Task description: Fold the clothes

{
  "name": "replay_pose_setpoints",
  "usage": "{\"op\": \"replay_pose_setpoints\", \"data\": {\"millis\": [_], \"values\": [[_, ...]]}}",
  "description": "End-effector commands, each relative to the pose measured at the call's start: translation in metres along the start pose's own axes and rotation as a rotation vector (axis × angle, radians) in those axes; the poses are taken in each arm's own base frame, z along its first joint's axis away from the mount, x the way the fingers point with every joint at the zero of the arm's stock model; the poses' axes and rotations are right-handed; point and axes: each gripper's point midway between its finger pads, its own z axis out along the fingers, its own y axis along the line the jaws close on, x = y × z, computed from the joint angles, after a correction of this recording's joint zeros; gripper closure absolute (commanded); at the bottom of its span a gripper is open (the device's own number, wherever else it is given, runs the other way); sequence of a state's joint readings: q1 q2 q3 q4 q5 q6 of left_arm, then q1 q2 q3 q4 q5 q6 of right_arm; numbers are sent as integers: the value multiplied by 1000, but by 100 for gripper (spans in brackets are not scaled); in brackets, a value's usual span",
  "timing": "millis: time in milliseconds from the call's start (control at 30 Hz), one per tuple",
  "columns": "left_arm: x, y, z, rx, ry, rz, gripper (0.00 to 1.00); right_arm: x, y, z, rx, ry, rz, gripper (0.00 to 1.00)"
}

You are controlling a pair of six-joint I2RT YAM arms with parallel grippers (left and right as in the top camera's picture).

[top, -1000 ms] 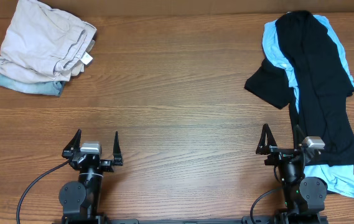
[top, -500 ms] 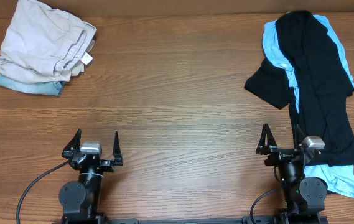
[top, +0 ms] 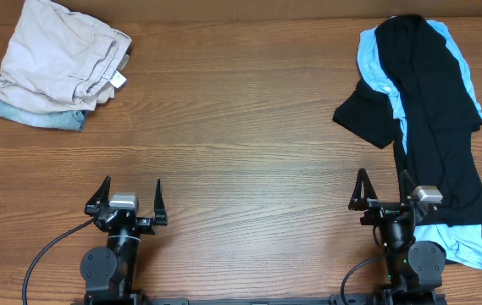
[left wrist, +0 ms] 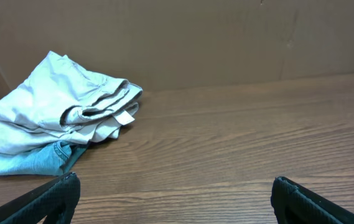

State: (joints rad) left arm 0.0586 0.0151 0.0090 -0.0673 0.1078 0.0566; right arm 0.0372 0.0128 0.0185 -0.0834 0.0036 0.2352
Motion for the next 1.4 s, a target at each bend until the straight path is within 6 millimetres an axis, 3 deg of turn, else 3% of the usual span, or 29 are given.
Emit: {"op": "replay_pose_setpoints", "data": {"millis": [0,133,367,567,1000,1200,1367], "values": [[0,-1,0,4,-7,-32,0,-1,2,0,-11,-12,4,0],[-7,-4,-1,22,-20,-40,0,-4,3,0,-15,-24,0,0],[-48,-3,-14,17,-63,-27,0,-45,16,-9,-36,-107,-102,0],[-64,-2,-21,18,-30,-31,0,-70,24,-20,-36,-117,-131,0],[-97,0,-13,28,147,-50,0,-121,40,-45,-41,-147,-164,0],[-119,3,2,33,261,-55,0,-137,45,-35,-25,-73,-162,0],[-135,5,15,50,397,-12,0,-142,55,-12,-38,73,-155,0]]}}
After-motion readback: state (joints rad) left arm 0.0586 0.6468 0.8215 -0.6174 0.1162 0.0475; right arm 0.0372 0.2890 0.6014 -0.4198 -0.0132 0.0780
